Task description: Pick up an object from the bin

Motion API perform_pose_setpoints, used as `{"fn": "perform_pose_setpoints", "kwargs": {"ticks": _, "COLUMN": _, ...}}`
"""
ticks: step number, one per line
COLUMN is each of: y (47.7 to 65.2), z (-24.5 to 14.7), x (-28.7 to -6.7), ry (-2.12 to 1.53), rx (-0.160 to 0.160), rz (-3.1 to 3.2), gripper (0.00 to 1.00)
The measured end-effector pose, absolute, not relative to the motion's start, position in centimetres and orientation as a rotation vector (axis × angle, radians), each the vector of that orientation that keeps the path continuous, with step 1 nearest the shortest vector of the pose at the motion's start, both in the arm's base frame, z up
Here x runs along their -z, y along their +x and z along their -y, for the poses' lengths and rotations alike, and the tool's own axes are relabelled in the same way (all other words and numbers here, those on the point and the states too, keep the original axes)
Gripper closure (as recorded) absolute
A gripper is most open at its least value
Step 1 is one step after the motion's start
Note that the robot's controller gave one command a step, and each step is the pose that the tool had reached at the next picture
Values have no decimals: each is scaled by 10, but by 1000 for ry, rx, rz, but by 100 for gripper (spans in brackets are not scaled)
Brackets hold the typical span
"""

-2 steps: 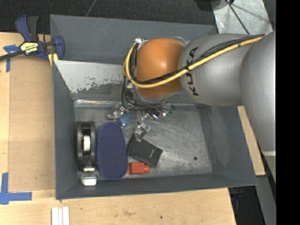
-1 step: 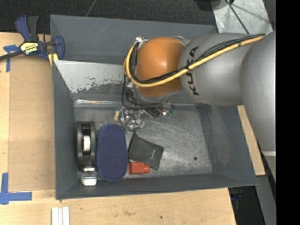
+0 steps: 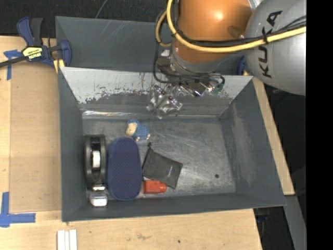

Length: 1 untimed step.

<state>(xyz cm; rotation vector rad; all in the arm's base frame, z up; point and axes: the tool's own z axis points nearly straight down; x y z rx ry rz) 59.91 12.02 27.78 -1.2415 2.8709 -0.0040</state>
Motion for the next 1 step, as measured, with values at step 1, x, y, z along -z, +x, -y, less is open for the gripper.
{"fn": "perform_pose_setpoints", "kwargs": {"ticks": 1, "y": 567, "z": -115, "x": -138, "ry": -1442, "rx": -5, "rz": -2797, "gripper": 100}}
